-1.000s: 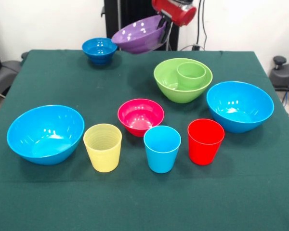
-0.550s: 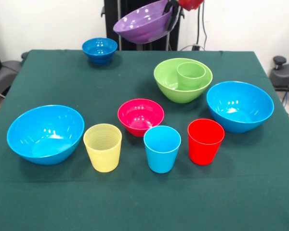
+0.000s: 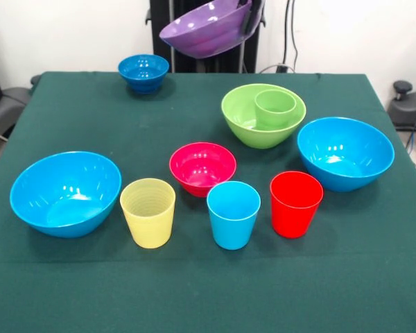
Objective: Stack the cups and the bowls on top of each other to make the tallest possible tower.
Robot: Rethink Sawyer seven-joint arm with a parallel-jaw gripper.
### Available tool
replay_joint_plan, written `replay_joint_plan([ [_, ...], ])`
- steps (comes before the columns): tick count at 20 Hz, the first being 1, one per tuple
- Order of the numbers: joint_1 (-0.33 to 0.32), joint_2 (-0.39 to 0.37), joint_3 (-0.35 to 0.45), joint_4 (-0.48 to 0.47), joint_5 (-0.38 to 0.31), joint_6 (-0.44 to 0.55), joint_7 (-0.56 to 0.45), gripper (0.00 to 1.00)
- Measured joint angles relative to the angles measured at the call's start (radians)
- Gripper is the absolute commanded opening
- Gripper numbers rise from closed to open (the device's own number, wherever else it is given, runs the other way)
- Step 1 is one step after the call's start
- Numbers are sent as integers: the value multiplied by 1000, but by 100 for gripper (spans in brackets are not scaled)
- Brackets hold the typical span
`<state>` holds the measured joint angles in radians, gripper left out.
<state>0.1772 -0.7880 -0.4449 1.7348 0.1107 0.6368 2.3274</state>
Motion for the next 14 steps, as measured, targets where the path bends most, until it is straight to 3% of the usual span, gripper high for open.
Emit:
replay_joint_plan([
  [14, -82, -2, 0, -74, -46, 170, 0, 0],
])
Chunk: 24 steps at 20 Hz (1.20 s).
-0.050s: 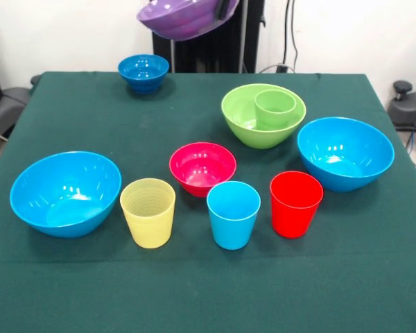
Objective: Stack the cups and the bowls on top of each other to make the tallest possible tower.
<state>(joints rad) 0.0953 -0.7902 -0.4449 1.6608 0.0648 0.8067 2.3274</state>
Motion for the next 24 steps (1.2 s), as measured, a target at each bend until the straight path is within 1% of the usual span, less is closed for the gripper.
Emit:
replay_joint_plan([
  [8, -31, -7, 1, 0, -33, 2, 0, 0],
  [17, -30, -41, 2, 2, -80, 2, 0, 0],
  [21, -30, -72, 2, 18, -108, 2, 0, 0],
  [24, -30, -81, 2, 26, -116, 2, 0, 0],
])
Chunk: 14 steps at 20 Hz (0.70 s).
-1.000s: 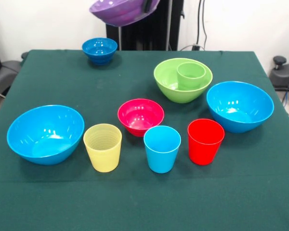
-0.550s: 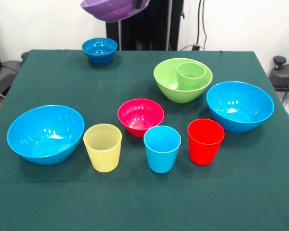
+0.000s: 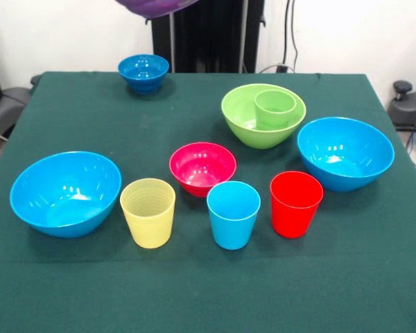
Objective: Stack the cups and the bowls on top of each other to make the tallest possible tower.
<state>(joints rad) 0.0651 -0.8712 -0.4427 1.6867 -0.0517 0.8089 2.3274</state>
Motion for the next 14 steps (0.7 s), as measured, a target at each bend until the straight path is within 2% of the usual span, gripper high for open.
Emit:
replay_joint_plan([
  [7, -20, -16, 9, 20, -44, 0, 0, 0],
  [14, -92, -9, 33, 24, -88, 0, 0, 0],
])
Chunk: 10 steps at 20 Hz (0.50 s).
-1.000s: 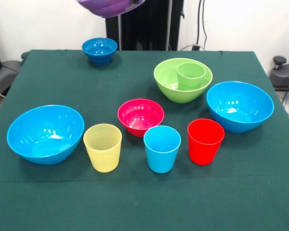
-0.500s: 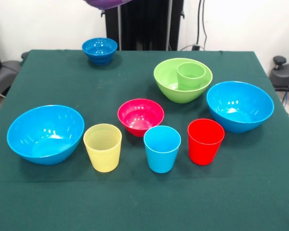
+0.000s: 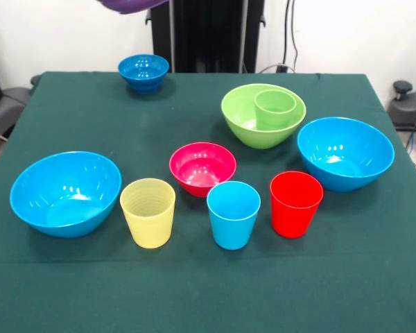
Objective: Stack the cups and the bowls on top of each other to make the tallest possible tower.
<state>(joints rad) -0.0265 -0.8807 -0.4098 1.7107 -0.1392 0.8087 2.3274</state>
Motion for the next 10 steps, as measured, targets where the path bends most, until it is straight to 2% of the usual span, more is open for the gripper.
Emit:
replay_joint_plan([
  [10, -41, 0, 18, 9, -54, 0, 0, 0],
])
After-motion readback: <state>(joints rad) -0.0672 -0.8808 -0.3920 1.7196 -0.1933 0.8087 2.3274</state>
